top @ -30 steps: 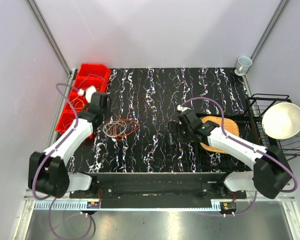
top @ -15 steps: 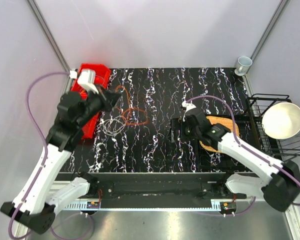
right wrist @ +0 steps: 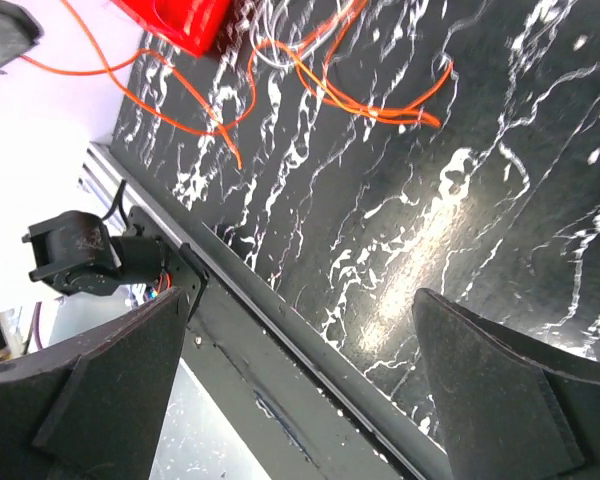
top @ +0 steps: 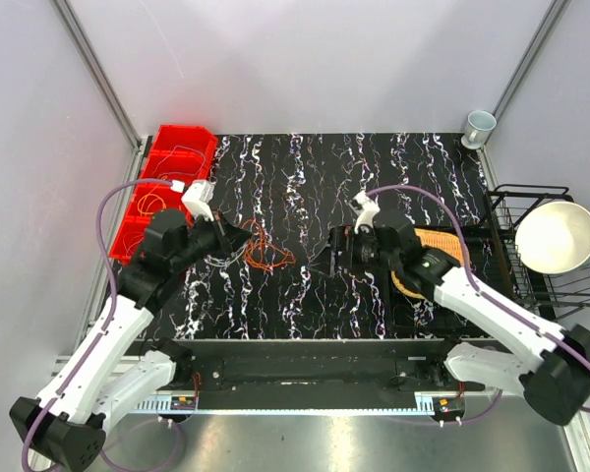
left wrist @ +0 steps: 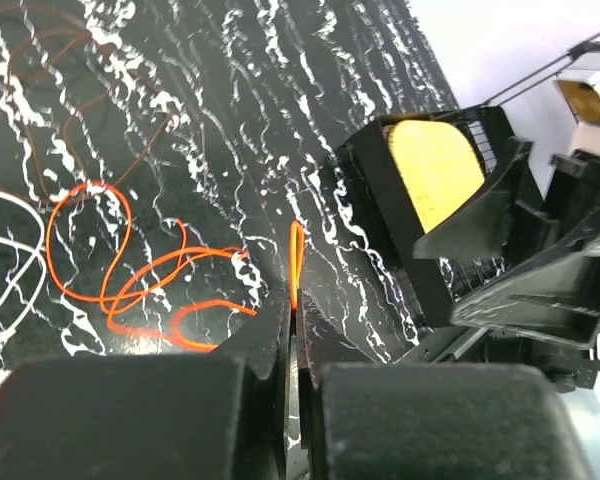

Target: Untangle the cables

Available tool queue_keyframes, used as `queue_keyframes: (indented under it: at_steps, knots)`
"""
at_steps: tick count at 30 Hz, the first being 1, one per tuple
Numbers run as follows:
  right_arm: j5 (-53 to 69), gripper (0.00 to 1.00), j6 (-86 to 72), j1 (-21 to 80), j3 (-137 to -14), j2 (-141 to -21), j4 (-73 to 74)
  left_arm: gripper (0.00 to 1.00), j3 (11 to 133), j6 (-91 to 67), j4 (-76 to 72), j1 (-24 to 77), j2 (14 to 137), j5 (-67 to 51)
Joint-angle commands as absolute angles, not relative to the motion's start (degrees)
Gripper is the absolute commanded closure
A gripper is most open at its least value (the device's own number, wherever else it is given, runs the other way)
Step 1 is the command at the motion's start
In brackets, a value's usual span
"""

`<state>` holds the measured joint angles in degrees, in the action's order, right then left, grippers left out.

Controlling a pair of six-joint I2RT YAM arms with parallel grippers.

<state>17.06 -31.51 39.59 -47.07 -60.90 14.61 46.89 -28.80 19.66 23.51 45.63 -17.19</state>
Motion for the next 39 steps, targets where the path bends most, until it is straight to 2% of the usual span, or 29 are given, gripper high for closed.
queue_keyframes:
  at_steps: [1,4,10,19,34,39]
  knots:
    - [19.4,0.01,-34.4,40.1,-46.5,-66.4,8.7,1.0,45.6,-30.9,18.8,23.5,47.0,-10.0]
    - [16.5,0.02,-37.8,40.1,-48.0,-72.1,8.6,1.0,43.3,-34.4,21.3,23.5,48.8,-1.7]
    - [15.0,0.05,-40.7,40.3,-53.1,-83.6,8.4,1.0,36.7,-35.5,15.6,23.5,56.1,1.2]
    - [18.2,0.06,-38.5,43.1,-57.8,-92.5,7.6,1.0,34.7,-36.2,5.9,23.4,70.7,-1.6]
    - [17.5,0.07,-42.6,46.3,-69.0,-104.4,4.9,1.0,35.0,-34.3,4.4,23.5,76.6,2.3]
    - [15.5,0.07,-36.7,46.5,-72.8,-107.0,6.3,0.98,33.9,-33.6,3.7,23.4,77.6,3.3]
